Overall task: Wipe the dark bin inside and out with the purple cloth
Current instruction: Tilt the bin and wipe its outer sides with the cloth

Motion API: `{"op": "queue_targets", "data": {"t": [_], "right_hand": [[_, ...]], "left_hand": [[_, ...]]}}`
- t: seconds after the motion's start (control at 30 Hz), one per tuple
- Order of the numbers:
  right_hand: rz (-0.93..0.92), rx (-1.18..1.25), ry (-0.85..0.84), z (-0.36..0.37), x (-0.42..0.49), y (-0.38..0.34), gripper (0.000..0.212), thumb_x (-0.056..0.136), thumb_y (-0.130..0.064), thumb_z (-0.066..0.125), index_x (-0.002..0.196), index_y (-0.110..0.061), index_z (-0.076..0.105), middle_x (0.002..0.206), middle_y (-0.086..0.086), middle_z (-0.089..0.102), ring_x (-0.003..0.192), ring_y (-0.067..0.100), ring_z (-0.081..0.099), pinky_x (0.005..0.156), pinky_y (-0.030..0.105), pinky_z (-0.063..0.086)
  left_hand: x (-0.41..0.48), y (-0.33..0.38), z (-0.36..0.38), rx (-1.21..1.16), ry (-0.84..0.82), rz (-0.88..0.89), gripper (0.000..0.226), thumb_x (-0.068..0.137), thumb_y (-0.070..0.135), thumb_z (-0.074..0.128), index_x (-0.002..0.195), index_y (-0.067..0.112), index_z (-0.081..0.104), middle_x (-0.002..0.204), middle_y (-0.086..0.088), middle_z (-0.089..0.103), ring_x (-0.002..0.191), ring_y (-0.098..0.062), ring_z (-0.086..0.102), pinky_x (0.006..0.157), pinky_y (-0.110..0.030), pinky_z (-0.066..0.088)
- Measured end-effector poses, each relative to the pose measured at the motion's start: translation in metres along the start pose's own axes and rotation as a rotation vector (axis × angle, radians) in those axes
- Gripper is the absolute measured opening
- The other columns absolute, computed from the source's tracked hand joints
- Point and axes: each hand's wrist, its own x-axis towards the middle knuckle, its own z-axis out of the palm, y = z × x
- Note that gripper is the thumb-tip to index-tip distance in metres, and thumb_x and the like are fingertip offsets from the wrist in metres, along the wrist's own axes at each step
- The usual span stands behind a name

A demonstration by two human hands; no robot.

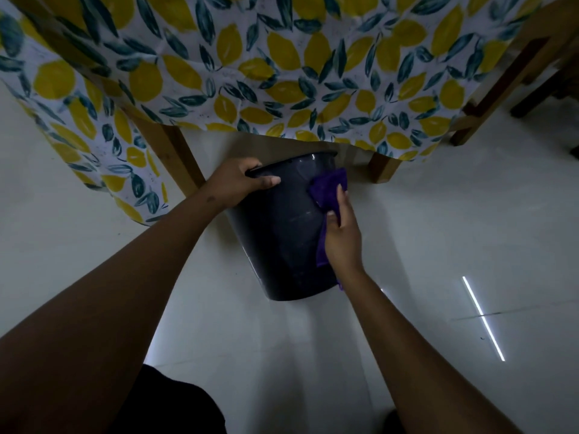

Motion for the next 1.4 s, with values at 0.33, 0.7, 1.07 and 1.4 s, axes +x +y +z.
{"op": "queue_targets", "data": {"t": [0.33,0.7,1.07,1.4], "right_hand": [[-0.342,-0.469,-0.013,0.025,-0.057,0.020,0.058,0.097,-0.023,0.031,0.151,-0.039,0.016,0.161,-0.010,0.008,0.149,0.020,0.001,0.114,0.056,0.022],[-0.225,-0.346,0.046,0.013,-0.031,0.020,0.062,0.099,-0.014,0.043,0.149,-0.042,0.019,0.160,-0.012,0.011,0.148,0.016,0.005,0.113,0.054,0.029],[-0.338,-0.386,0.007,0.020,-0.017,0.001,0.064,0.096,-0.009,0.044,0.150,-0.036,0.022,0.161,-0.009,0.012,0.149,0.020,0.003,0.114,0.051,0.027],[-0.357,-0.501,-0.006,0.029,-0.077,0.041,0.069,0.092,-0.012,0.045,0.151,-0.038,0.019,0.162,-0.007,0.011,0.149,0.022,0.002,0.113,0.057,0.025]], "left_hand": [[0.003,-0.002,-0.002,-0.002,-0.026,-0.013,0.036,0.082,0.039,0.070,0.094,0.005,0.063,0.095,-0.013,0.068,0.086,-0.022,0.065,0.075,-0.036,0.050],[0.011,-0.007,-0.004,0.062,-0.020,0.048,0.024,0.086,0.031,0.067,0.100,0.011,0.063,0.097,-0.006,0.068,0.089,-0.018,0.063,0.075,-0.030,0.048],[0.018,0.011,0.003,0.226,-0.014,0.171,0.031,0.085,0.029,0.068,0.108,0.009,0.061,0.095,0.002,0.058,0.088,-0.010,0.054,0.058,0.001,0.035],[0.019,0.010,0.002,0.265,-0.033,0.112,0.046,0.082,0.039,0.069,0.121,0.018,0.056,0.110,0.002,0.060,0.099,-0.013,0.056,0.069,-0.017,0.039]]}}
